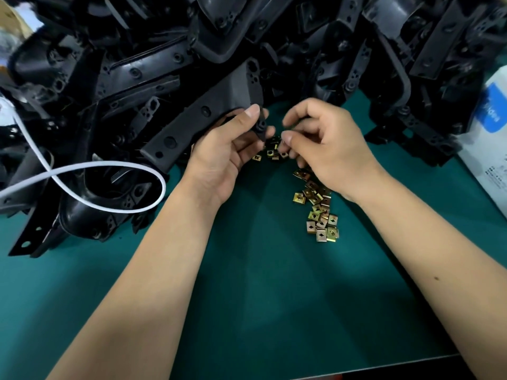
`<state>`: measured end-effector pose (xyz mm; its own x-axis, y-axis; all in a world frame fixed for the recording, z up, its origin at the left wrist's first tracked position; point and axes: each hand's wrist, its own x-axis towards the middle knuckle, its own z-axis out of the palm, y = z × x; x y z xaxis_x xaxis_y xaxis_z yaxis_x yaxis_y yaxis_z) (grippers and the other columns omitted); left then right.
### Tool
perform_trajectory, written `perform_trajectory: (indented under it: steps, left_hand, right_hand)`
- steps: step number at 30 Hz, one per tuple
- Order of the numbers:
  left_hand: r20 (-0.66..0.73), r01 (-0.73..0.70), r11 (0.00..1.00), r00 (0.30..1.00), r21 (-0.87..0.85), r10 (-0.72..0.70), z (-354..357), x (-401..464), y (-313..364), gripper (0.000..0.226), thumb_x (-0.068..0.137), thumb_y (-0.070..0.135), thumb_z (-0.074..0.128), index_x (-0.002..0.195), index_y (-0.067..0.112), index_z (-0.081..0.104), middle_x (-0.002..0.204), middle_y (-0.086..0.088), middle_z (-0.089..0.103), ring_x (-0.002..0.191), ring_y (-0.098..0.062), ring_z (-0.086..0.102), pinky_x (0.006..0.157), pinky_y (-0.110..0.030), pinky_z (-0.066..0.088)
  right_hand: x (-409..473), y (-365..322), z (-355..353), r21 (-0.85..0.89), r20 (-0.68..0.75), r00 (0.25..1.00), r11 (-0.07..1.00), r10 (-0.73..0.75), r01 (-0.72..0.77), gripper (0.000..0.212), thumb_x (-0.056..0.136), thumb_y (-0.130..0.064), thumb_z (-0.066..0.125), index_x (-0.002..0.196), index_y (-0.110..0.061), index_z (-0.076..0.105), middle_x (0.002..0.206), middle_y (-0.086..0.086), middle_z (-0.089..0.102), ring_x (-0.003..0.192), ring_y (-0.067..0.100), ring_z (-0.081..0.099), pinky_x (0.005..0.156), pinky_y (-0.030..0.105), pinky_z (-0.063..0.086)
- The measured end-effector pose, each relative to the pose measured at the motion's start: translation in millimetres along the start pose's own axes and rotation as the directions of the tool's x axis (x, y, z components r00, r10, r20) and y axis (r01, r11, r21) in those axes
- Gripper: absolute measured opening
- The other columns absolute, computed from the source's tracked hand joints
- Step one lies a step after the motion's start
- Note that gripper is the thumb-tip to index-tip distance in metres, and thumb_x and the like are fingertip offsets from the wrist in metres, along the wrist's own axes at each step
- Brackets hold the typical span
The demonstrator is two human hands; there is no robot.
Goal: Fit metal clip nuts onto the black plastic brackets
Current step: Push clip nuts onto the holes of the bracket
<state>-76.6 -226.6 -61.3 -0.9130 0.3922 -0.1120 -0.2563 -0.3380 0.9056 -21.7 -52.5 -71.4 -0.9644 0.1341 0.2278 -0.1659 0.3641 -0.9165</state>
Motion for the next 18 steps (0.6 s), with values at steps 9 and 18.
perform_trajectory:
  steps: [9, 18]
  left_hand:
    - [-0.008, 0.015, 1.0, 1.0, -0.007, -0.015, 0.3, 0.4, -1.7, 0.018, 0.094, 0.024, 0.068, 0.104, 0.01, 0.071, 0.093, 0.002, 0.077, 0.078, -0.006, 0.069, 0.071, -0.019, 0.055]
    - [-0.007, 0.092, 0.993, 0.996, -0.075, -0.093, -1.6, 2.5, -0.4, 0.024, 0.093, 0.023, 0.068, 0.106, 0.005, 0.074, 0.099, -0.005, 0.076, 0.077, -0.01, 0.067, 0.065, -0.02, 0.055]
  right_hand:
    - [-3.5, -4.8, 14.6, 0.403, -0.064, 0.983, 0.906, 0.169, -0.13, 0.009, 0.096, 0.0, 0.069, 0.098, -0.008, 0.072, 0.085, 0.008, 0.073, 0.078, 0.016, 0.07, 0.062, 0.025, 0.056]
    - [-4.8, -16.0, 6.2, 0.584, -0.01, 0.981, 0.798, 0.192, -0.15, 0.009, 0.102, -0.003, 0.06, 0.098, -0.003, 0.068, 0.082, 0.013, 0.073, 0.069, 0.018, 0.065, 0.055, 0.023, 0.05]
